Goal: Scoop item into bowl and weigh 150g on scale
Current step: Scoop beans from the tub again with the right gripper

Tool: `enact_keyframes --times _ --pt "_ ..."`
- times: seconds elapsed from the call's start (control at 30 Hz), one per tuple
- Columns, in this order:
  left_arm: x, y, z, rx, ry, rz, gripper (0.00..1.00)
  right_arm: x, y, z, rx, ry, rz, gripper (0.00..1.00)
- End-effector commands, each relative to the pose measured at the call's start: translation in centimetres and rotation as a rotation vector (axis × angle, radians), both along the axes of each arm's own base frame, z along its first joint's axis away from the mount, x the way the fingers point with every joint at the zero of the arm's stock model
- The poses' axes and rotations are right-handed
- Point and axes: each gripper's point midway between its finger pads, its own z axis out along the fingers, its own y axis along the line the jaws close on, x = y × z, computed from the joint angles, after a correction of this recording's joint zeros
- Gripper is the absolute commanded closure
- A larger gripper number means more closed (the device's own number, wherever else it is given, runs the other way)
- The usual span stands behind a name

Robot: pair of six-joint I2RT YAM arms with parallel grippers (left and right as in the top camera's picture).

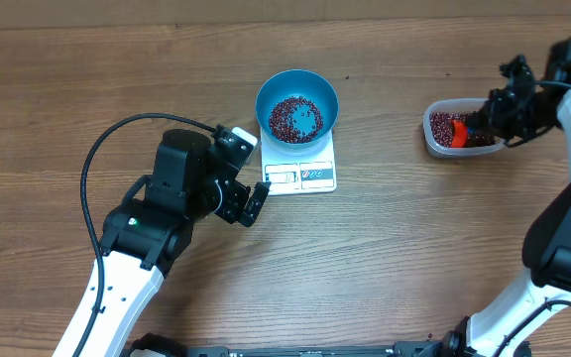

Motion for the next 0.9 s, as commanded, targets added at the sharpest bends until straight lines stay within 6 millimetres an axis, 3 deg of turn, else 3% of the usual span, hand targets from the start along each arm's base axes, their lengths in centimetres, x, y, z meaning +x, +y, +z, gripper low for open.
enact_keyframes --times 0.0,0.87 --pt "0.3 -0.1 1.0 -0.01 -0.022 0.009 0.0 -0.3 0.2 -0.1 0.105 -0.001 -0.014 0.96" --pt "0.3 -0.1 1.0 -0.01 -0.022 0.009 0.0 -1.1 -4.6 3.7 0.409 -0.148 -0.178 0.96"
